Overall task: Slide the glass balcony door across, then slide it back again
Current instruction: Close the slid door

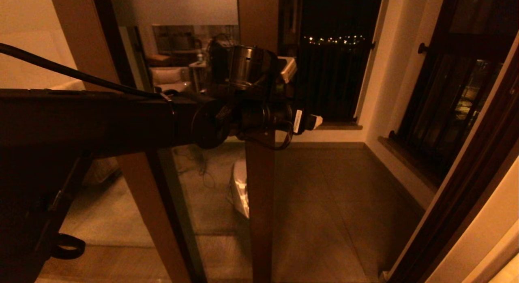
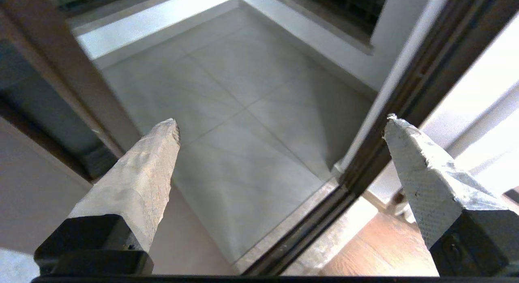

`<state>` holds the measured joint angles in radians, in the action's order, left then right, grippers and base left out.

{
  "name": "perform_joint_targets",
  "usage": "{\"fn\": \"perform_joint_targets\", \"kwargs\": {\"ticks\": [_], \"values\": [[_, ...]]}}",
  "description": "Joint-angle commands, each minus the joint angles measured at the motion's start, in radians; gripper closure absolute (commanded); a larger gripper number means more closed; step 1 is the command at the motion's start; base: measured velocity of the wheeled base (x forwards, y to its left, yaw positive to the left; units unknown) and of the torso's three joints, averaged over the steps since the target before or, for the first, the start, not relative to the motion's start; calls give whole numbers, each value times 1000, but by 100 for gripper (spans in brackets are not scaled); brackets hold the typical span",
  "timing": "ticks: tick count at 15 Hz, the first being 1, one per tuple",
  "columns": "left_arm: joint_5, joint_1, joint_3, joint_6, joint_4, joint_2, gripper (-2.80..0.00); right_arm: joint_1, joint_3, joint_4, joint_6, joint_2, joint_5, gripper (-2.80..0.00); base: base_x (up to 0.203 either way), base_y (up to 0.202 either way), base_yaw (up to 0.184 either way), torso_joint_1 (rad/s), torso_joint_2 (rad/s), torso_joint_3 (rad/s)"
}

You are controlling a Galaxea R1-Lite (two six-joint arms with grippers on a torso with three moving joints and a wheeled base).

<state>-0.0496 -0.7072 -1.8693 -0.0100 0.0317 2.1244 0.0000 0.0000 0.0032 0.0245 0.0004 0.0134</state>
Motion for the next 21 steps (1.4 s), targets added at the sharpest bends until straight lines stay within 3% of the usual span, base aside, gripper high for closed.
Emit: {"fn": "perform_joint_targets", "kwargs": {"ticks": [1, 2, 6, 8, 9, 11, 13, 21], "values": [[-1, -6, 31, -1, 2, -52, -280, 0, 0, 0, 0, 1, 0, 0, 0, 0, 0, 0, 0, 0], [-1, -10, 50, -2, 2, -84, 0, 0, 0, 0, 0, 1, 0, 0, 0, 0, 0, 0, 0, 0], [-2, -11, 152, -5, 3, -217, 0, 0, 0, 0, 0, 1, 0, 0, 0, 0, 0, 0, 0, 0], [-8, 41, 178, 3, -9, -239, 0, 0, 0, 0, 0, 1, 0, 0, 0, 0, 0, 0, 0, 0], [-45, 78, 180, 12, -27, -242, 0, 0, 0, 0, 0, 1, 0, 0, 0, 0, 0, 0, 0, 0], [-117, 143, 151, 14, -36, -211, 0, 0, 0, 0, 0, 1, 0, 0, 0, 0, 0, 0, 0, 0], [-127, 173, 83, 16, -37, -148, 0, 0, 0, 0, 0, 1, 0, 0, 0, 0, 0, 0, 0, 0], [-139, 178, 26, 18, -35, -78, 0, 0, 0, 0, 0, 1, 0, 0, 0, 0, 0, 0, 0, 0]]}}
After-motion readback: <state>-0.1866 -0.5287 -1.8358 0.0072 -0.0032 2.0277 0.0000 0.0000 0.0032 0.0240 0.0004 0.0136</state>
